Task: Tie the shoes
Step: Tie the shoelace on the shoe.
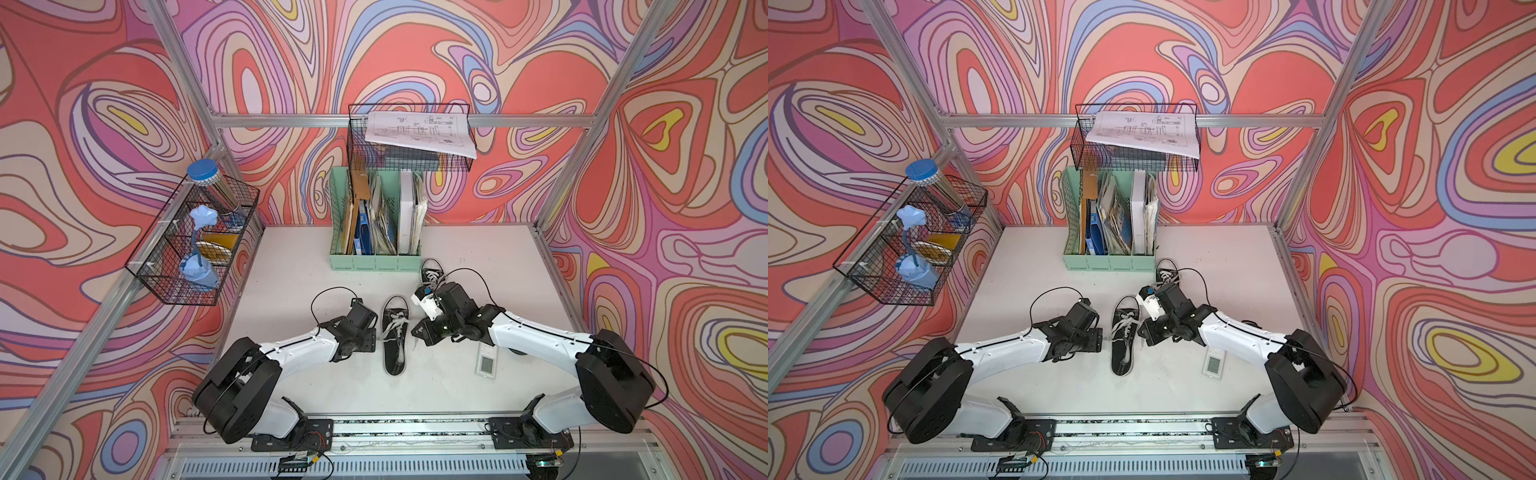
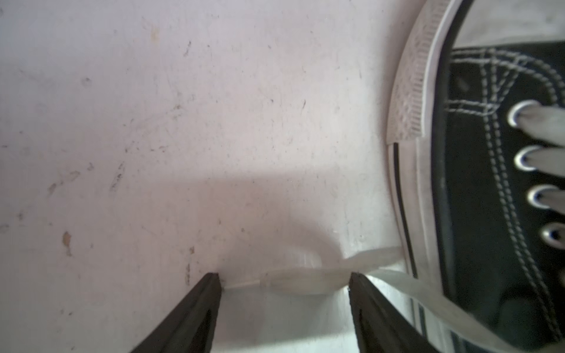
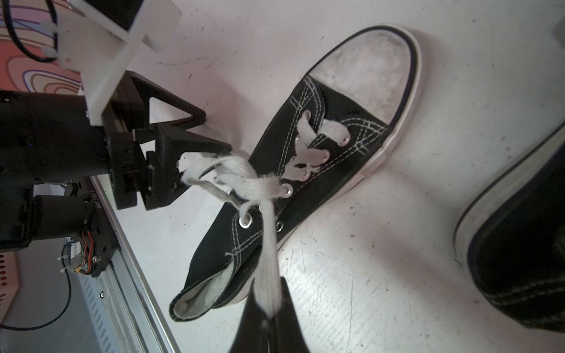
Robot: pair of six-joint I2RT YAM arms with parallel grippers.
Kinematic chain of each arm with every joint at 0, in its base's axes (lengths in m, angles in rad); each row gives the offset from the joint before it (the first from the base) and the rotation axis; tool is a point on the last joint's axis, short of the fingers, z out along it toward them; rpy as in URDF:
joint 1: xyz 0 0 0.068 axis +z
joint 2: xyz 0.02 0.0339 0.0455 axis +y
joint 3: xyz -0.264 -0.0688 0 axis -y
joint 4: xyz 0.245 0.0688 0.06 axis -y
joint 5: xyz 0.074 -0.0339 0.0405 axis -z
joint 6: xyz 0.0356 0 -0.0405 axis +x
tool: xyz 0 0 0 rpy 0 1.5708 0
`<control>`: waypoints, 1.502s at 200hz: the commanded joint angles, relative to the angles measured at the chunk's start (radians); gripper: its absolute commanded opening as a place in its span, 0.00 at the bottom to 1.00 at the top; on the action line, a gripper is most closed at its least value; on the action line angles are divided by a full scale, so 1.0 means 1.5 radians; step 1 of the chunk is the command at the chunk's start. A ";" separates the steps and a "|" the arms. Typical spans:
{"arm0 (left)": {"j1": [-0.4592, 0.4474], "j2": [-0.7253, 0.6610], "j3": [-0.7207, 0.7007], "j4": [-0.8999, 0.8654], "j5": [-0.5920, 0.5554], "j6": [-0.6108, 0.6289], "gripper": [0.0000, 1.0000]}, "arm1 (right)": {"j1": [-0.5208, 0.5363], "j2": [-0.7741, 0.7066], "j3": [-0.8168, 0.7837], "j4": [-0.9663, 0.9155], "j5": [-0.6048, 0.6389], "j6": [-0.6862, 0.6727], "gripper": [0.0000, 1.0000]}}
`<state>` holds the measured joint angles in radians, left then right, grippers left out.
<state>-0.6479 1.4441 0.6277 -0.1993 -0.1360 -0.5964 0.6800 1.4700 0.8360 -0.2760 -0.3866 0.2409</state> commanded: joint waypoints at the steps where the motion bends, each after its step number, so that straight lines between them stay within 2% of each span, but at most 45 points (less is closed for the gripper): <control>1: -0.007 0.021 0.001 0.006 -0.027 -0.020 0.73 | -0.003 -0.008 -0.012 0.012 -0.006 -0.007 0.00; 42: -0.014 0.040 0.000 0.027 -0.045 -0.018 0.73 | -0.003 -0.003 -0.016 0.019 -0.007 -0.008 0.00; 93: -0.015 0.085 0.015 0.056 -0.044 0.003 0.61 | -0.003 -0.003 -0.015 0.016 -0.006 -0.007 0.00; 132: -0.015 0.113 0.030 0.072 -0.038 0.016 0.47 | -0.003 -0.003 -0.015 0.011 -0.003 -0.007 0.00; 181: -0.014 0.137 0.049 0.083 -0.037 0.029 0.23 | -0.003 -0.005 -0.015 0.007 0.002 -0.006 0.00; 203: -0.014 0.132 0.064 0.072 -0.036 0.033 0.17 | -0.003 -0.004 -0.012 0.004 0.003 -0.005 0.00; 229: -0.013 0.099 0.069 0.062 -0.042 0.034 0.19 | -0.003 -0.003 -0.009 0.002 0.004 -0.006 0.00; 300: 0.005 0.074 0.080 0.052 -0.044 0.035 0.39 | -0.004 0.007 -0.006 0.006 0.001 -0.008 0.00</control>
<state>-0.6537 1.5707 0.7277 -0.0940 -0.2085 -0.5495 0.6800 1.4700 0.8246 -0.2626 -0.3893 0.2375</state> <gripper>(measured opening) 0.361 0.041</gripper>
